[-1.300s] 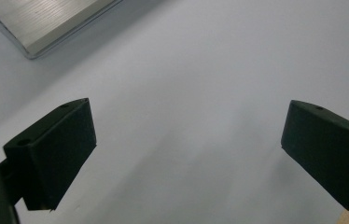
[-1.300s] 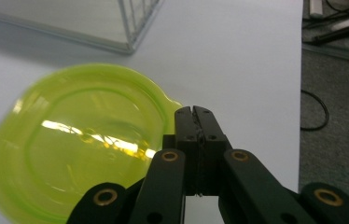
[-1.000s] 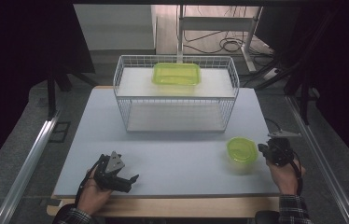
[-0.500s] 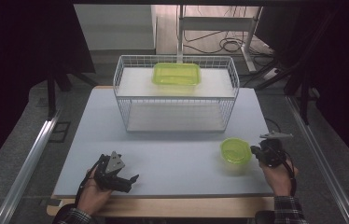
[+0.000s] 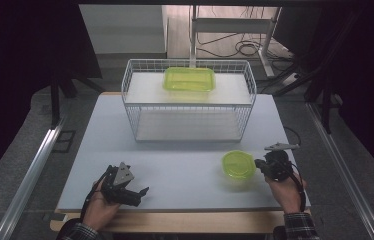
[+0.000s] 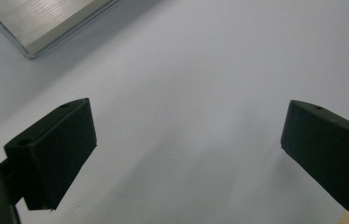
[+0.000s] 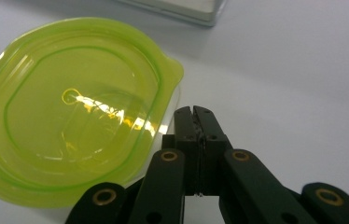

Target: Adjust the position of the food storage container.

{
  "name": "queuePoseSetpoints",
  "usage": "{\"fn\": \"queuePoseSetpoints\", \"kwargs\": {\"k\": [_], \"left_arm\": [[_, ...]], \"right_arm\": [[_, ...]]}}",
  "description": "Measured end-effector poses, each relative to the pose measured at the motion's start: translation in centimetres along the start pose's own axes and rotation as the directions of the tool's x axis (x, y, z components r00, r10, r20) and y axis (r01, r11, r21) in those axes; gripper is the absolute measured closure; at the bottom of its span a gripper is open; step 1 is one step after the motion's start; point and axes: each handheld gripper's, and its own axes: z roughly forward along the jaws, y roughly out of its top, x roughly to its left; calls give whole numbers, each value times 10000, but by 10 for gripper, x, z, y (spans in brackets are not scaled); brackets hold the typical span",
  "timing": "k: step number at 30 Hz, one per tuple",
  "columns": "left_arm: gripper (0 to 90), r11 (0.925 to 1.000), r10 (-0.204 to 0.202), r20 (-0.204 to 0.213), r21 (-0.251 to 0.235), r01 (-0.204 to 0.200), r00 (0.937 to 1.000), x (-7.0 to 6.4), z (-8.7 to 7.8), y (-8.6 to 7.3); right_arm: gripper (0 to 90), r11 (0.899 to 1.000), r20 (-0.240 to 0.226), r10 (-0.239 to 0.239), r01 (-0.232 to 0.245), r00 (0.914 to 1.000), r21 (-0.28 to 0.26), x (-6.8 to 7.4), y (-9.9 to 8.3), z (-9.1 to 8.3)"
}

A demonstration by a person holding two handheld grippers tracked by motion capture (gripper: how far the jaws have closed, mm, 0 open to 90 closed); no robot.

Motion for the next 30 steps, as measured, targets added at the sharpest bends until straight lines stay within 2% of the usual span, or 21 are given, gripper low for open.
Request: {"fn": "queuePoseSetpoints", "kwargs": {"k": [4, 7, 13, 18, 30], "left_arm": [[31, 10000, -2, 5, 5, 2, 10000, 0, 0, 0], [31, 10000, 9, -9, 9, -9, 10000, 0, 0, 0], [32, 10000, 12, -7, 15, -12, 10000, 0, 0, 0], [32, 10000, 43, -10, 27, -43, 10000, -1, 0, 0], [32, 9999, 106, -22, 59, -106, 9999, -1, 1, 1]], "right_arm": [[885, 9997, -322, -163, 169, 9993, 176, 11, 0, 6], [883, 9993, -355, -301, 308, 9989, 204, 17, 1, 7], [884, 9991, -532, -132, 153, 9985, 398, 17, -6, 8], [884, 9977, -1043, -14, 84, 9945, 674, 22, -15, 13], [884, 9976, -1507, -406, 486, 9877, 498, 38, -10, 24]]}}
